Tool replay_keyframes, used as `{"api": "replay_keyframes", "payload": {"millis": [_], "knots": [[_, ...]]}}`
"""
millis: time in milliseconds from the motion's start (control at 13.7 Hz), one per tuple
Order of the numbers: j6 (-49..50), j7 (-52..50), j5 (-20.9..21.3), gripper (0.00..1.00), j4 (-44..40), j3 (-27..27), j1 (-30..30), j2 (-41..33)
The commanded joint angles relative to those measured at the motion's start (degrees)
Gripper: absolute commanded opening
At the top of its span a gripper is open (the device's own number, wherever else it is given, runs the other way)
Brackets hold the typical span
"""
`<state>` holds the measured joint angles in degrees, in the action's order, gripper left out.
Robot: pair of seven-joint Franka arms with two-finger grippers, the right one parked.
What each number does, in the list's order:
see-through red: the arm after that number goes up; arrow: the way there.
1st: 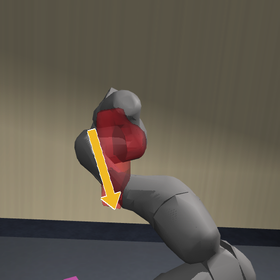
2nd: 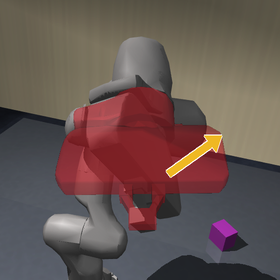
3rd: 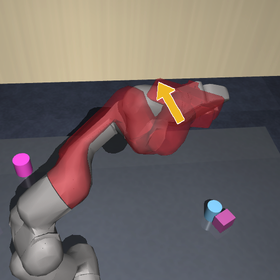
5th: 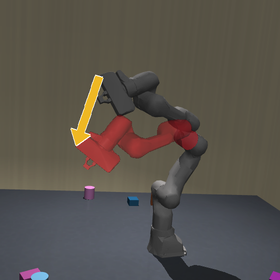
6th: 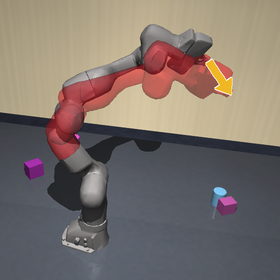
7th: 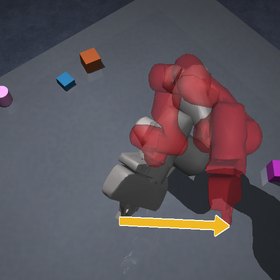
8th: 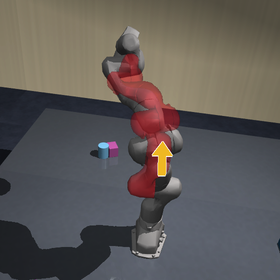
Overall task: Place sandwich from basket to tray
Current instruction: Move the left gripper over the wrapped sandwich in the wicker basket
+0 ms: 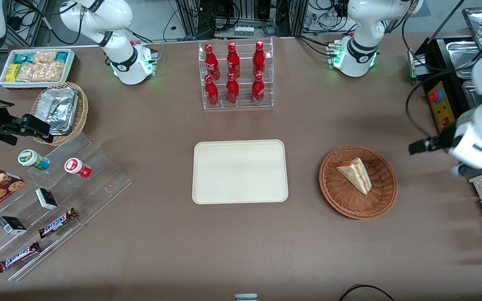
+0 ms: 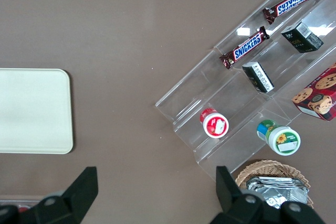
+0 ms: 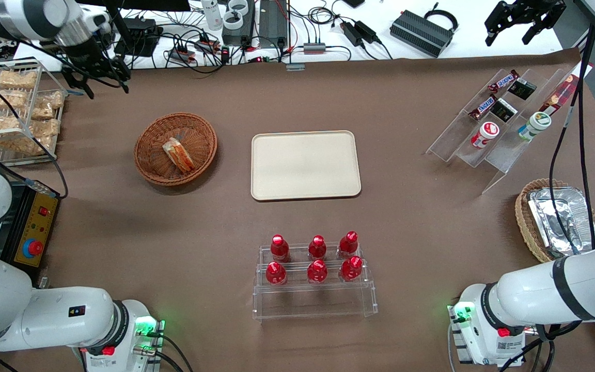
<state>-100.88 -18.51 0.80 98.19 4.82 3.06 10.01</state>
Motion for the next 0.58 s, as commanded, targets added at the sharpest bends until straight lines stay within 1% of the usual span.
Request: {"api": "replay_keyframes", "payload": {"millis": [0,146,292,510], "knots": [[-7.81,-15.27,0.08,1.00,6.91,0.19,-2.61,-0.17],[-12.74,-22.51,0.69,1.00,10.42,0.10,-6.21,0.98],[-17.92,-27.70,1.57,1.00,14.20,0.10,-7.89,1.59],[-23.64,-31.49,2.28,1.00,19.92,0.01,-8.95,1.51]]}}
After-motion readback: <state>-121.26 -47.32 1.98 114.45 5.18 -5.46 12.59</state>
